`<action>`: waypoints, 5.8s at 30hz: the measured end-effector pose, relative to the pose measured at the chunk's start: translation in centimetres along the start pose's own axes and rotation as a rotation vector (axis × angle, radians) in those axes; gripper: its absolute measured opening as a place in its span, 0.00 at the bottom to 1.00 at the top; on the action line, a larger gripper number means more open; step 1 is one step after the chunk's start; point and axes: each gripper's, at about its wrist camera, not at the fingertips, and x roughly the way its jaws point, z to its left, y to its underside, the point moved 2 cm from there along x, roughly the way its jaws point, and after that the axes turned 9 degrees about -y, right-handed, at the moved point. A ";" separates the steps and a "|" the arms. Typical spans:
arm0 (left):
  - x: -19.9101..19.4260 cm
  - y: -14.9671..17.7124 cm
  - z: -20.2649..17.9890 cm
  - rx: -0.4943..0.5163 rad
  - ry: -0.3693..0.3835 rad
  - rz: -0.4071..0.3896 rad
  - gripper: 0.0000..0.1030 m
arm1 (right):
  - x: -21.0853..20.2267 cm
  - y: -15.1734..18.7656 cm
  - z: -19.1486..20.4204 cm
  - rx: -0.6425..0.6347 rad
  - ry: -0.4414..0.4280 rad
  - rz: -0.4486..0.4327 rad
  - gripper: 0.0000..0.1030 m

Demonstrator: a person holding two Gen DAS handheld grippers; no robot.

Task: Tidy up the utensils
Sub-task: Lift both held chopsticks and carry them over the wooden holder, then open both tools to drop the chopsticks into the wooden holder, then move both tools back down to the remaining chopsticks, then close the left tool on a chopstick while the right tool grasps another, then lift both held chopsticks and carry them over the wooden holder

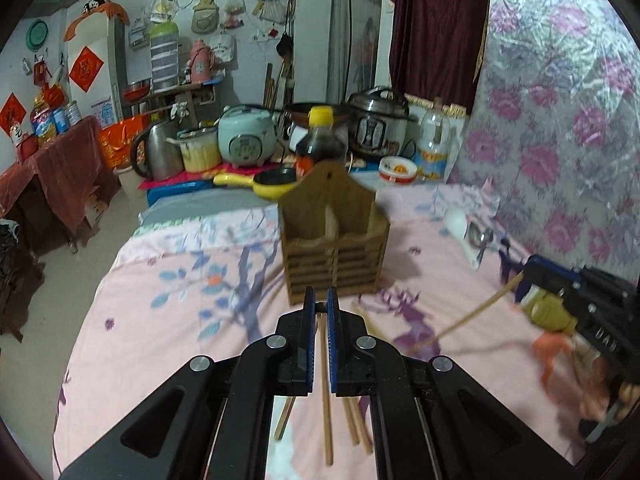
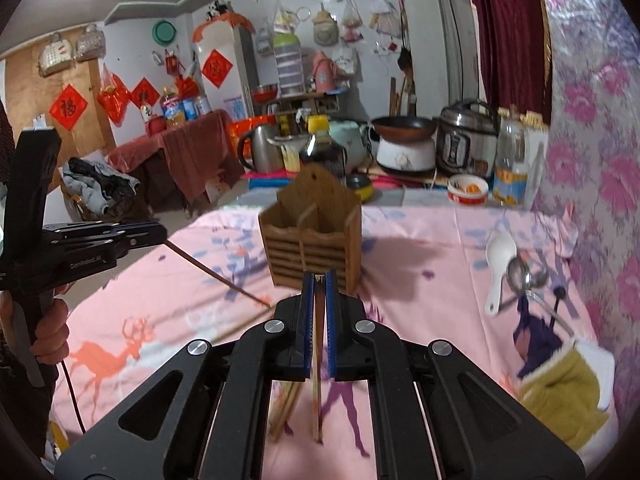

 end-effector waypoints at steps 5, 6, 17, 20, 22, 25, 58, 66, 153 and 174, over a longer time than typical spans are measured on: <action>-0.9 -3.7 -0.7 0.012 -0.005 -0.045 0.06 | 0.7 -3.2 0.6 -0.023 -0.007 -0.037 0.06; -1.2 -4.5 -0.7 0.015 -0.010 -0.057 0.06 | 0.9 -3.8 0.8 -0.030 -0.006 -0.042 0.06; -0.9 -11.7 -0.5 -0.016 -0.071 -0.199 0.06 | 3.2 -12.4 1.6 -0.062 0.064 -0.235 0.06; 2.1 -11.5 -0.3 -0.045 -0.070 -0.178 0.06 | 5.7 -12.4 1.1 -0.055 0.091 -0.230 0.06; 4.2 -10.9 0.1 -0.066 -0.066 -0.150 0.06 | 7.8 -11.8 0.4 -0.043 0.094 -0.199 0.06; 7.5 -9.6 0.9 -0.093 -0.036 -0.073 0.06 | 11.6 -10.2 -1.3 -0.002 0.077 -0.099 0.09; 4.3 10.0 6.7 -0.275 -0.168 0.074 0.85 | 2.0 5.9 -3.9 0.252 0.040 -0.038 0.61; 7.0 12.5 6.6 -0.214 -0.255 0.188 0.85 | 4.6 9.7 -4.9 0.261 0.046 0.110 0.61; 1.6 5.6 2.8 -0.120 -0.059 0.055 0.06 | 0.2 4.1 -0.2 0.091 -0.040 -0.047 0.06; -0.6 -9.3 0.8 -0.095 -0.044 -0.149 0.06 | 0.8 -7.1 1.3 -0.013 -0.011 -0.192 0.06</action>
